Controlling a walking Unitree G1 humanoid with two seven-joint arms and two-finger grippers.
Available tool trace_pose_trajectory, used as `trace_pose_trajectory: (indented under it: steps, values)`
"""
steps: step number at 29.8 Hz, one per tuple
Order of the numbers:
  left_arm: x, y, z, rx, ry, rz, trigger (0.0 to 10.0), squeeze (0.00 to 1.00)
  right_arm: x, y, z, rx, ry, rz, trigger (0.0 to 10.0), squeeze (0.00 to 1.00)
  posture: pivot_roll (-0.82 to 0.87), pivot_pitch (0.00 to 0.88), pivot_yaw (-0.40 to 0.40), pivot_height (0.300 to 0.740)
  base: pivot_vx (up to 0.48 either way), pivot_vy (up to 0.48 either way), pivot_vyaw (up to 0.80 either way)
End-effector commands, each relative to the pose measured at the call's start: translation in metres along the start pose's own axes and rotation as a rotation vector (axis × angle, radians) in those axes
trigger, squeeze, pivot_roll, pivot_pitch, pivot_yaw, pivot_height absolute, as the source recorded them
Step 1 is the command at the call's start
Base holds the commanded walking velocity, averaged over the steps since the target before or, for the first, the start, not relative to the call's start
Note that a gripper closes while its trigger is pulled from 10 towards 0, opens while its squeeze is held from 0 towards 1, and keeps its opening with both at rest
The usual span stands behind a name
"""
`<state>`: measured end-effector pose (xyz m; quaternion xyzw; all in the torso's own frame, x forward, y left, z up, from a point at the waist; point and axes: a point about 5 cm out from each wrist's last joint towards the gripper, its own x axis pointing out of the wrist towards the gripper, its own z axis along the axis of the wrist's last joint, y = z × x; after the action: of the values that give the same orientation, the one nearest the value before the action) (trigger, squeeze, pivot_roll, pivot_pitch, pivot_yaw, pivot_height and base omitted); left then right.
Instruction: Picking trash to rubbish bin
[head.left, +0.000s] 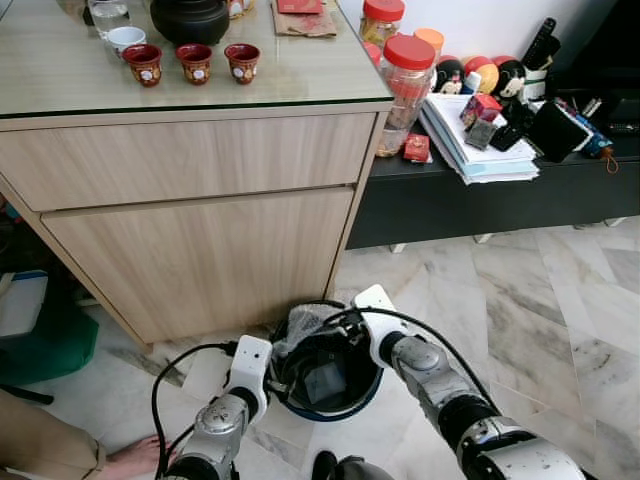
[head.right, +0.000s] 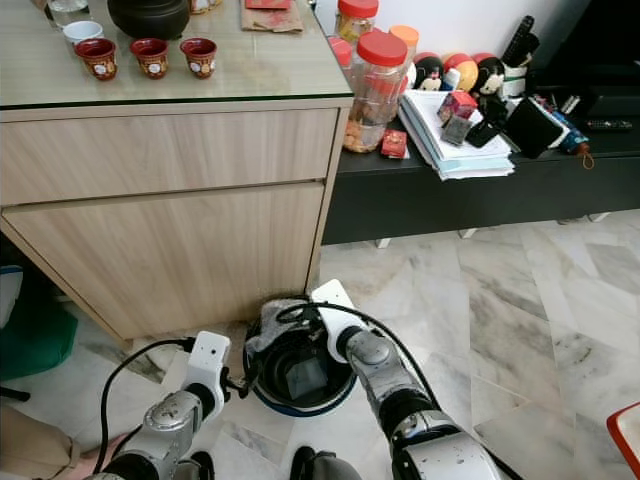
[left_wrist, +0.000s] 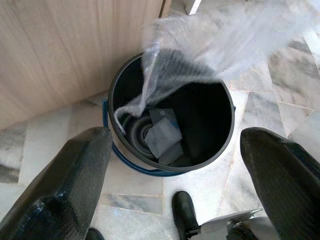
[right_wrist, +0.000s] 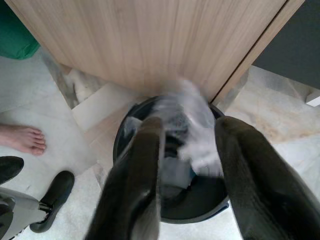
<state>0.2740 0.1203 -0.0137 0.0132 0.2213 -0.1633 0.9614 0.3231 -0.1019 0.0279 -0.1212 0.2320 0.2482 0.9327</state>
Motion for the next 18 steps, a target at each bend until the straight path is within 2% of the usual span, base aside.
trace_pose_trajectory:
  steps: [1, 10, 14, 15, 17, 18]
  values:
    - [-0.001, -0.006, -0.005, -0.005, 0.021, -0.014, 10.0, 0.0, -0.001, -0.004, -0.002, 0.018, 0.012, -0.012, 10.0, 1.0, 0.05, 0.216, -0.179, 0.74, 0.0, 0.0, 0.0]
    - [0.0, -0.007, -0.005, -0.008, 0.021, -0.019, 10.0, 0.0, -0.001, -0.004, -0.002, 0.025, 0.005, -0.007, 10.0, 1.0, 0.05, 0.224, -0.182, 0.74, 0.0, 0.0, 0.0]
    - [-0.001, -0.006, -0.007, -0.013, 0.031, -0.003, 10.0, 0.0, -0.003, -0.009, -0.002, 0.033, -0.007, -0.02, 10.0, 1.0, 0.05, 0.226, -0.183, 0.74, 0.0, 0.0, 0.0]
    - [-0.003, -0.003, -0.011, -0.008, 0.043, 0.024, 10.0, 0.0, -0.005, -0.013, -0.003, 0.06, -0.013, -0.04, 10.0, 0.03, 0.04, 0.223, -0.183, 0.74, 0.0, 0.0, 0.0]
    - [-0.004, 0.0, -0.014, 0.001, 0.053, 0.057, 10.0, 0.0, -0.007, -0.017, -0.006, 0.119, -0.02, -0.059, 10.0, 0.0, 0.04, 0.223, -0.183, 0.74, 0.0, 0.0, 0.0]
    - [-0.006, 0.004, -0.016, 0.01, 0.052, 0.098, 10.0, 0.0, -0.009, -0.022, -0.009, 0.21, -0.035, -0.083, 10.0, 0.0, 0.04, 0.223, -0.183, 0.74, 0.0, 0.0, 0.0]
